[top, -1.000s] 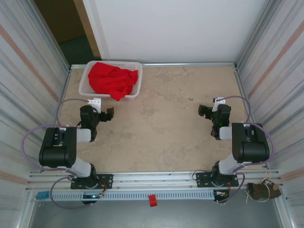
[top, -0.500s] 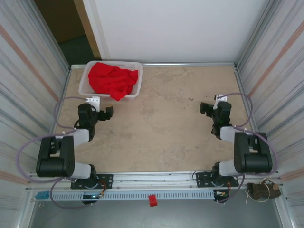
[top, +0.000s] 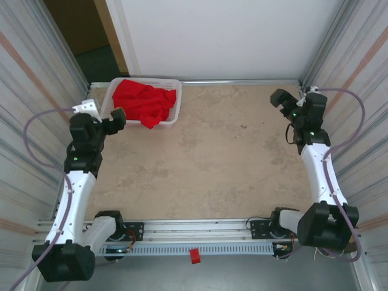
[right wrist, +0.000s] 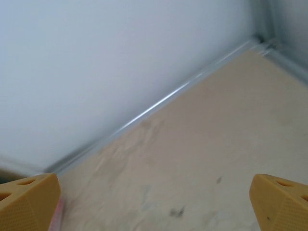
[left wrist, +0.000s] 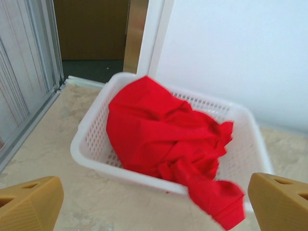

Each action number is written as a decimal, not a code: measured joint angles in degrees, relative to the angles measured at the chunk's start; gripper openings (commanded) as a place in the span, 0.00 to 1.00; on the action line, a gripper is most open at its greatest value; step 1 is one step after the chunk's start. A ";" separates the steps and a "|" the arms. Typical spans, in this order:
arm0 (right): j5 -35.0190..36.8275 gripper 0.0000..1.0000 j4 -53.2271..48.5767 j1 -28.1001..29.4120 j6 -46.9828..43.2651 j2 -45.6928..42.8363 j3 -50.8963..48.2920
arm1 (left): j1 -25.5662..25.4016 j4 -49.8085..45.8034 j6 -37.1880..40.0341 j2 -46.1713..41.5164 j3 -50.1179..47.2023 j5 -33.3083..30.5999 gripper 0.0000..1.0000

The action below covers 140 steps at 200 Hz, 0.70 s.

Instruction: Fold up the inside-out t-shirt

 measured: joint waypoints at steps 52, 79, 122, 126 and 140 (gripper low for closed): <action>-4.81 0.93 -6.93 15.26 1.07 8.13 7.34 | 0.00 -10.67 -2.23 13.11 13.92 3.93 0.99; -5.95 0.83 -7.78 20.22 2.99 17.03 10.27 | 0.00 -12.37 -1.53 24.90 20.76 3.52 0.99; -8.04 0.78 -9.01 26.12 5.03 30.27 17.79 | 0.76 -16.13 -0.28 44.41 32.72 1.11 0.99; -8.11 0.78 -9.09 26.56 5.18 31.26 18.64 | 0.87 -16.41 -0.13 45.92 33.75 0.94 0.99; -8.15 0.78 -9.27 27.82 5.81 34.21 21.49 | 1.09 -17.57 0.17 51.10 38.05 0.76 0.99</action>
